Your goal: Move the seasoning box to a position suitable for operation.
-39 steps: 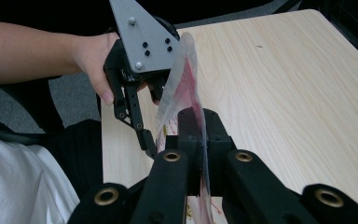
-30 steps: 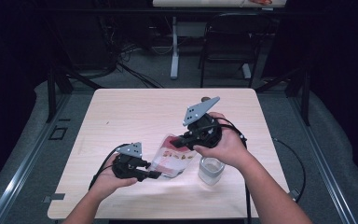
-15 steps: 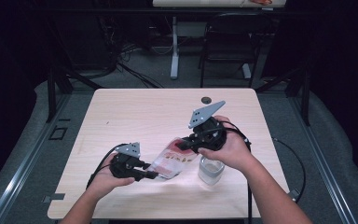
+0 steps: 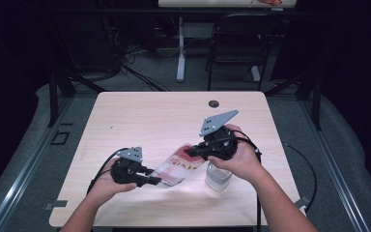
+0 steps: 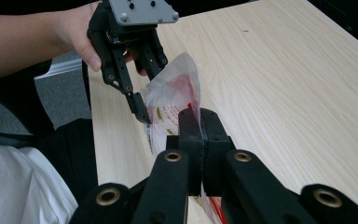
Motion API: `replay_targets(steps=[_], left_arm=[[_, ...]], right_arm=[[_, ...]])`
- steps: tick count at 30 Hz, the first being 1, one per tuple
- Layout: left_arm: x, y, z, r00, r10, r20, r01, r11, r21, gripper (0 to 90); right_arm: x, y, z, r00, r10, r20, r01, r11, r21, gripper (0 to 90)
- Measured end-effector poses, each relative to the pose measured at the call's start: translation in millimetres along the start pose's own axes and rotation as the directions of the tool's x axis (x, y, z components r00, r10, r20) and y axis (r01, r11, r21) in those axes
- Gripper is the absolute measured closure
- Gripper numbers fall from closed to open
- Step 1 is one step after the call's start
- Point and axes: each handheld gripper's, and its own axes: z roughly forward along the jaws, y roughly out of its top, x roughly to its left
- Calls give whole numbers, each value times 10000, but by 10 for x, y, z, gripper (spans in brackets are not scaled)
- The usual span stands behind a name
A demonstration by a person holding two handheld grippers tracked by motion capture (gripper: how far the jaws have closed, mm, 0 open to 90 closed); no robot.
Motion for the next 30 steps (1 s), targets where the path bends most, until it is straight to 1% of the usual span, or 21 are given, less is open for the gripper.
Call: replay_targets(steps=[3, 4, 8, 16, 21, 23, 25, 30], left_arm=[[6, -3, -24, 10000, 7, 8, -7, 10000, -3, 699], [4, -2, -35, 10000, 5, -68, -5, 10000, -19, 699], [4, -4, -78, 9999, -27, -96, 26, 9999, -108, 701], [24, -23, -94, 9999, -123, -25, 123, 9999, -92, 704], [32, -32, -91, 9999, -138, -80, 138, 9999, -18, 705], [37, -35, -89, 9999, -135, -66, 136, 9999, 89, 705], [41, -43, -75, 9998, -177, -50, 177, 9998, 62, 705], [53, -57, -67, 9997, -218, -102, 221, 9994, 257, 706]], right_arm=[[-14, -45, 2, 9998, 184, -37, -184, 9998, -55, 899], [-16, -58, 0, 9998, 219, -38, -219, 9997, -81, 899], [-27, -105, -6, 9993, 357, -55, -358, 9990, -261, 899], [-43, -200, 17, 9982, 593, -87, -596, 9973, -427, 899], [-47, -241, 37, 9978, 661, -63, -663, 9969, -420, 899], [-47, -255, 45, 9976, 685, -48, -686, 9967, -437, 899], [-46, -269, 52, 9978, 670, -7, -670, 9969, -422, 899], [-68, -332, 94, 9962, 868, -35, -869, 9951, -462, 899]])
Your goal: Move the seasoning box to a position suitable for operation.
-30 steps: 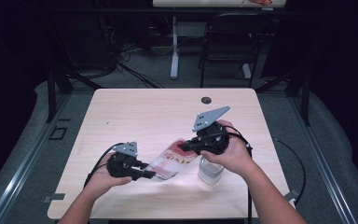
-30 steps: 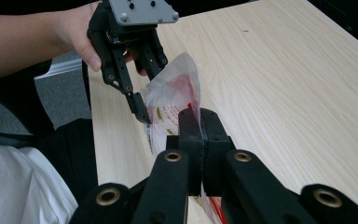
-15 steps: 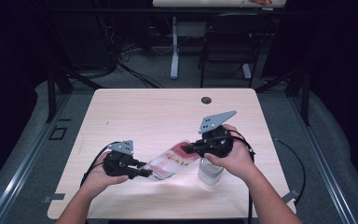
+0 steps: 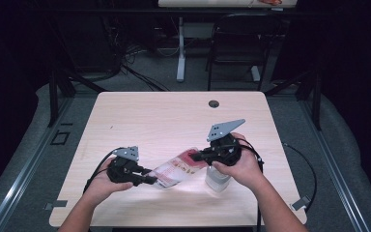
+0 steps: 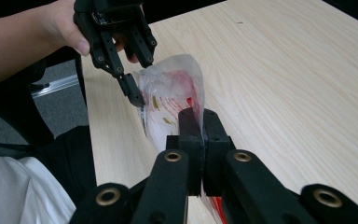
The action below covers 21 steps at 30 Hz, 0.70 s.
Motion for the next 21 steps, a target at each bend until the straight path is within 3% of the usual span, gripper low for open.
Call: replay_targets(steps=[16, 21], left_arm=[[6, -13, -32, 9998, -171, -74, 171, 9999, -3, 710], [9, 6, -26, 9992, -284, -276, 288, 9995, 131, 711]], right_arm=[[-17, -89, 48, 9999, 121, 63, -119, 9994, -337, 897], [-59, -140, 68, 9997, 263, -21, -264, 9981, -561, 897]])
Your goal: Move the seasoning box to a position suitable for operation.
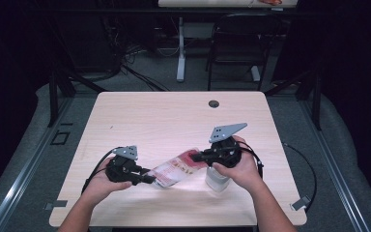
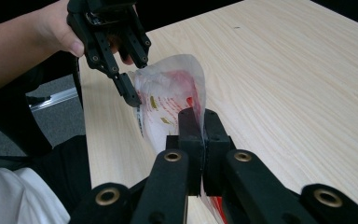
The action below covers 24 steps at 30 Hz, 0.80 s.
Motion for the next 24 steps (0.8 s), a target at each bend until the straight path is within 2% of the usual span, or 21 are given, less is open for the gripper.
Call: replay_targets(steps=[4, 15, 16, 17, 24], left_arm=[[-6, 18, -20, 9998, 71, -166, -68, 9999, 151, 712], [-32, 47, -98, 9996, -32, -274, 38, 9997, 234, 715], [-36, 52, -104, 9996, -56, -268, 62, 9997, 216, 715], [-29, 55, -109, 10000, -63, -37, 64, 9999, 117, 715], [-59, 111, -151, 9999, -46, -113, 47, 9999, 129, 716]], right_arm=[[-20, -39, 6, 9999, 87, -74, -88, 9996, -255, 897], [-54, -82, 18, 9995, 253, -184, -260, 9989, -394, 896], [-53, -83, 15, 9995, 266, -174, -273, 9988, -408, 895], [-53, -85, 14, 9995, 277, -174, -284, 9987, -421, 896], [-63, -109, -20, 9991, 401, -146, -409, 9976, -565, 895]])
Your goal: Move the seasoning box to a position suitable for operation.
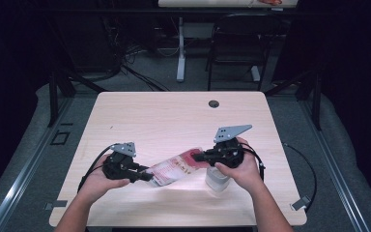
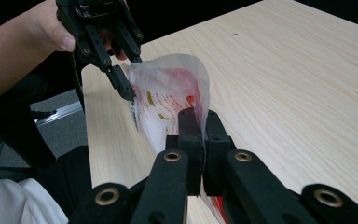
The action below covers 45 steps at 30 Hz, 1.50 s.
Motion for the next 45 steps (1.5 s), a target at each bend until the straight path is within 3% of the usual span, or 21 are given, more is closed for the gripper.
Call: replay_targets(steps=[26, 45], left_arm=[[-78, 163, -158, 9992, 213, -336, -217, 9997, -116, 723], [-117, 291, -241, 9984, 347, -449, -354, 9993, -144, 729]], right_arm=[[-58, -89, -88, 9988, 492, -84, -496, 9977, -460, 895], [-74, -110, -147, 9986, 533, 23, -531, 9974, -491, 891]])
